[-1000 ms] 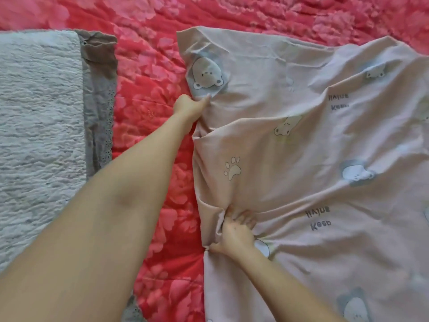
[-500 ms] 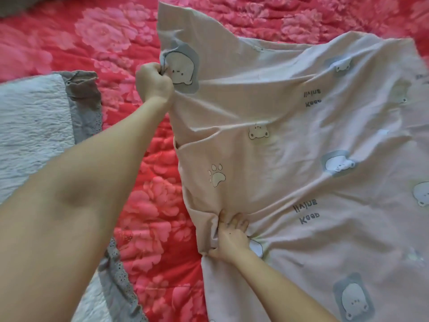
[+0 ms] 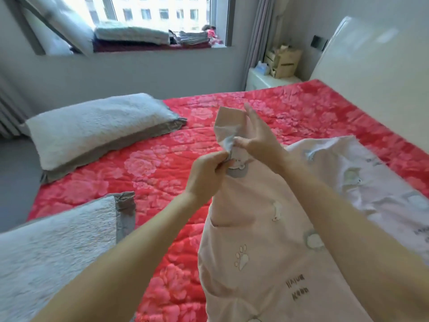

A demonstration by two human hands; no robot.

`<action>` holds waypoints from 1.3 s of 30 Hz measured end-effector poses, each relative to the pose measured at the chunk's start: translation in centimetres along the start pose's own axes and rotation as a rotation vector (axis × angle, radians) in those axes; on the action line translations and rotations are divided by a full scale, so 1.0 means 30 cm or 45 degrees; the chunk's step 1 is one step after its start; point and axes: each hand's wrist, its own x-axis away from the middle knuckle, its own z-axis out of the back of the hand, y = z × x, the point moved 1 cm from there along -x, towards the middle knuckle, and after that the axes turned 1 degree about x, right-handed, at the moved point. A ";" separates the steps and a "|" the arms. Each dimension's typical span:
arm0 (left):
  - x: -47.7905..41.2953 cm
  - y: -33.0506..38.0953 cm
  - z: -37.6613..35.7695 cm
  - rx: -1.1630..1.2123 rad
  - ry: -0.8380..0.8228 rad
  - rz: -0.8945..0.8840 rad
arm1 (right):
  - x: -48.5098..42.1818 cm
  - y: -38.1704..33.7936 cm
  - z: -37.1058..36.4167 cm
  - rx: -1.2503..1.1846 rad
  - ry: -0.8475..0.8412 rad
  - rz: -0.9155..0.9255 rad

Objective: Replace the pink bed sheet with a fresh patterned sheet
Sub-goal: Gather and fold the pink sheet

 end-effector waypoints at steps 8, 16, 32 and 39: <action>0.061 0.158 0.019 -0.220 -0.152 -0.102 | -0.017 -0.153 0.295 0.624 -0.142 0.183; -0.175 0.377 0.073 0.125 0.115 0.532 | -0.065 -0.439 0.307 0.701 0.448 0.489; -0.481 0.715 0.135 0.072 -0.221 0.016 | 0.019 -0.339 0.557 0.081 0.040 0.389; -0.172 0.751 -0.005 -0.157 -0.484 -0.069 | 0.373 -0.212 0.643 0.608 -0.427 0.108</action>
